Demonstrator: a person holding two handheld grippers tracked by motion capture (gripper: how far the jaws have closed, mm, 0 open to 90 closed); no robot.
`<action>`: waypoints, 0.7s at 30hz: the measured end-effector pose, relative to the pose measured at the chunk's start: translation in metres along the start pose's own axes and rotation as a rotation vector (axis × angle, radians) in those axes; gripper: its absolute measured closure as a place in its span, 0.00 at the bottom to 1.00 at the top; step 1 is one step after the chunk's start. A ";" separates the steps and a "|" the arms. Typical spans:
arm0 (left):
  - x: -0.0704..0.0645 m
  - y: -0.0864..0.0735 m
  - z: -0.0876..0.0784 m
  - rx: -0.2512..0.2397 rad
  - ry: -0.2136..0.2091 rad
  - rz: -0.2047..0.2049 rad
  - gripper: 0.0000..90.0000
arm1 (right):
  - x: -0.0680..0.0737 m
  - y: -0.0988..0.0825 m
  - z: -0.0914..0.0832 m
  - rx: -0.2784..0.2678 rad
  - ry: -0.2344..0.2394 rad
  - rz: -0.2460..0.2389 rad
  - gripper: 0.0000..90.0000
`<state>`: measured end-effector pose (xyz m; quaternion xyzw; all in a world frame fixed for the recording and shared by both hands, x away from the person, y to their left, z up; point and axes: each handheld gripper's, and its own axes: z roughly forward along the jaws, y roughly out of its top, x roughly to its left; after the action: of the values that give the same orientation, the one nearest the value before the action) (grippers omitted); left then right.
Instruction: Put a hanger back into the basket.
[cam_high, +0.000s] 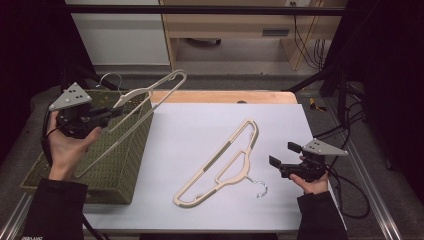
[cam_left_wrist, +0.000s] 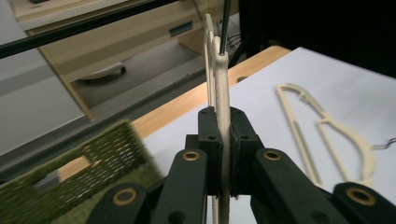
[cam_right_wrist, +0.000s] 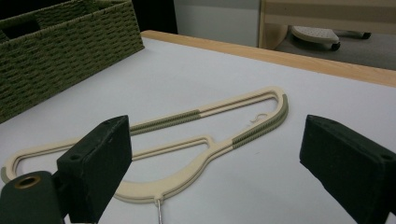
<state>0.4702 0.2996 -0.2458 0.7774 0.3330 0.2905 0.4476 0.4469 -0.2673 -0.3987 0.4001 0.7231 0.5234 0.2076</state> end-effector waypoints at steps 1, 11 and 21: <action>0.004 -0.004 -0.001 0.008 0.008 0.003 0.95 | 0.000 0.000 0.000 -0.001 -0.001 -0.002 0.11; 0.044 -0.031 -0.011 0.024 0.042 -0.013 0.95 | 0.001 -0.001 0.004 0.013 -0.003 -0.001 0.10; 0.078 -0.057 -0.016 0.035 0.064 -0.050 0.95 | 0.001 -0.002 0.005 0.018 -0.005 -0.006 0.10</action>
<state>0.4912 0.3902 -0.2779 0.7669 0.3714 0.2980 0.4303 0.4493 -0.2632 -0.4019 0.4011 0.7284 0.5154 0.2072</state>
